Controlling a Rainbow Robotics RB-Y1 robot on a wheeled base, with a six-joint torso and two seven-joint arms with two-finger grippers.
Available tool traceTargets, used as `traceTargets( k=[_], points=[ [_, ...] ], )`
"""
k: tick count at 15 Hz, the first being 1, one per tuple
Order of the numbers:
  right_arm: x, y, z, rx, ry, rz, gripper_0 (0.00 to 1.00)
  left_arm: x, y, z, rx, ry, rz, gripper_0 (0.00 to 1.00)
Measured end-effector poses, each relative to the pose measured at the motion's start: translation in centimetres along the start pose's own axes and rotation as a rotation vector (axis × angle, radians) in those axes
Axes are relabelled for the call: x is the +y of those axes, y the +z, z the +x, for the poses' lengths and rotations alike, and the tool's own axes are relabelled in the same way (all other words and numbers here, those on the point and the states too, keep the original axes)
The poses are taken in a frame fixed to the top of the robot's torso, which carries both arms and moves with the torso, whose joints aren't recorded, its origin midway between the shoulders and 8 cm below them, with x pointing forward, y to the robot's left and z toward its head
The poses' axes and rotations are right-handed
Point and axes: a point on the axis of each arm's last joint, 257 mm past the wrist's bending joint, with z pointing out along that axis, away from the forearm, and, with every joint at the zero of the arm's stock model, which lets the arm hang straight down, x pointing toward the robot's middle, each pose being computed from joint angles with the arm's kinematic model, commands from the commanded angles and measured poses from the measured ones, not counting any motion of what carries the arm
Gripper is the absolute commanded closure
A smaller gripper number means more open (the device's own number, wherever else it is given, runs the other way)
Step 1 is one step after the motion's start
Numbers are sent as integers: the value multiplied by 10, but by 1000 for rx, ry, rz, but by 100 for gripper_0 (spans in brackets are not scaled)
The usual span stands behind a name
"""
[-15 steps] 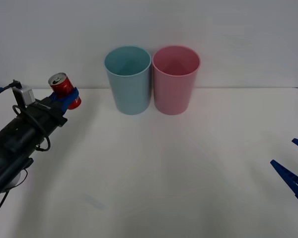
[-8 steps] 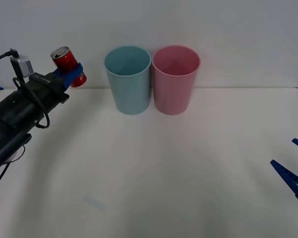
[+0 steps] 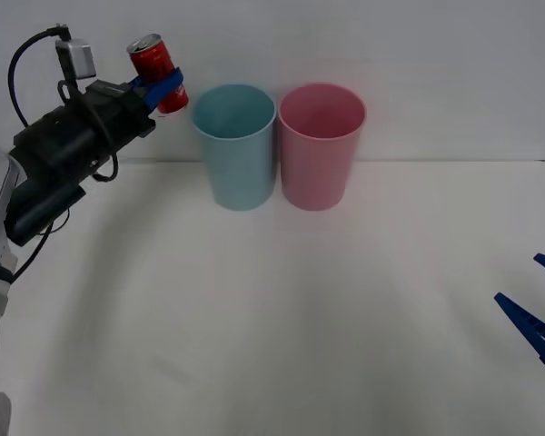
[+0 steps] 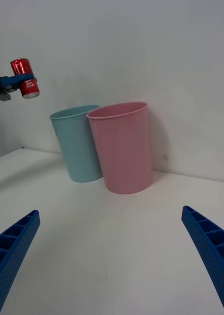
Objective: Grasp the object on the table and drop it into the matching bin: aluminum can to the light blue bin, PET bottle to the pink bin.
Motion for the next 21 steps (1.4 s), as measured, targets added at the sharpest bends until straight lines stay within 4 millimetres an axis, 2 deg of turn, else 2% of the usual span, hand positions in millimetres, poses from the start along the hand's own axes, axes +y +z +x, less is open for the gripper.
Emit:
traceTargets(
  k=[8,13,14,15,16,17,21],
  points=[
    [0,0,0,0,0,0,0,2,69,9,93,39,26,96],
    [0,0,0,0,0,0,0,-7,88,15,97,48,19,96],
    [0,0,0,0,0,0,0,-9,89,16,95,48,19,93],
    [0,0,0,0,0,0,0,-10,90,17,95,53,20,78],
    [0,0,0,0,0,0,0,-11,90,17,95,56,20,25],
    [0,0,0,0,0,0,0,-11,90,17,95,59,20,0],
    [0,0,0,0,0,0,0,-11,90,17,93,75,23,0]
  ],
)
